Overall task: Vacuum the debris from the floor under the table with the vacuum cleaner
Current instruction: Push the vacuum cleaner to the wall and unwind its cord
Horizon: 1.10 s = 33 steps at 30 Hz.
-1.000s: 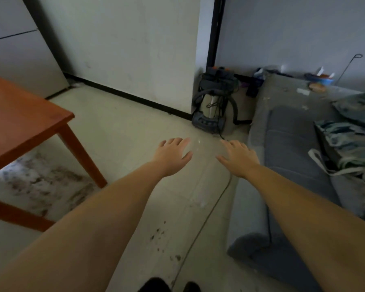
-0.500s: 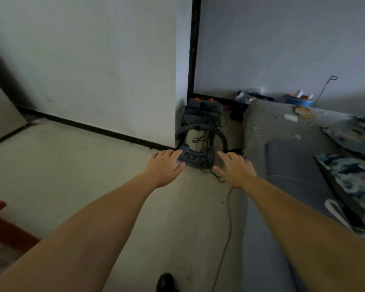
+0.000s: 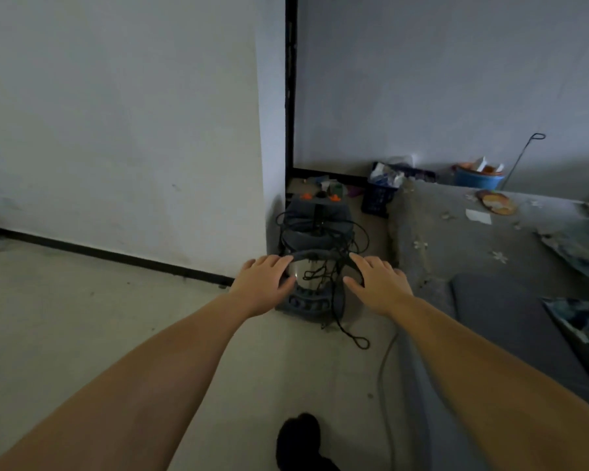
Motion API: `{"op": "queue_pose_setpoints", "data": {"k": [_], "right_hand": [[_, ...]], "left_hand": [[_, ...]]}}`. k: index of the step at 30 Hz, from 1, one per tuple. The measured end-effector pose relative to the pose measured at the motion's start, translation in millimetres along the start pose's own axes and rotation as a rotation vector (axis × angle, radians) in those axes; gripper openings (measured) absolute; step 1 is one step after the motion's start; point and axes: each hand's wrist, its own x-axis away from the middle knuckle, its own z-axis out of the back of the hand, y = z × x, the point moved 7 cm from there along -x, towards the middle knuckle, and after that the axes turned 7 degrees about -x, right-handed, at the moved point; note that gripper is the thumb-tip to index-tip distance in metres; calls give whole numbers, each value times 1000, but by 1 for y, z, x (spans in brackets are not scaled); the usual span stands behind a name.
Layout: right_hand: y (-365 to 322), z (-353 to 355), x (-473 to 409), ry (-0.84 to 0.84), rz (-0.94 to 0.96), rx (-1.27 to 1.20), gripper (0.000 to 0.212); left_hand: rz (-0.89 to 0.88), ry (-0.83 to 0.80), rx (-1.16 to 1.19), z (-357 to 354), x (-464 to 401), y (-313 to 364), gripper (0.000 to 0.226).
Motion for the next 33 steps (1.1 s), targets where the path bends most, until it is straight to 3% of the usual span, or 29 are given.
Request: {"op": "queue_pose_setpoints", "data": {"k": [13,28,33], "right_hand": [[44,18,-280,-135,-64,-31,58],[88,-76,-505,-306,-163,-203,51],[118,-132,-569,-255,-226,-278,51]], "left_hand": [[35,-112,67,-35,-268,-87,54],[-76,-372,79,-168,-469,-143,60],[-43,-424,29,-253,-517,-151,59]]}}
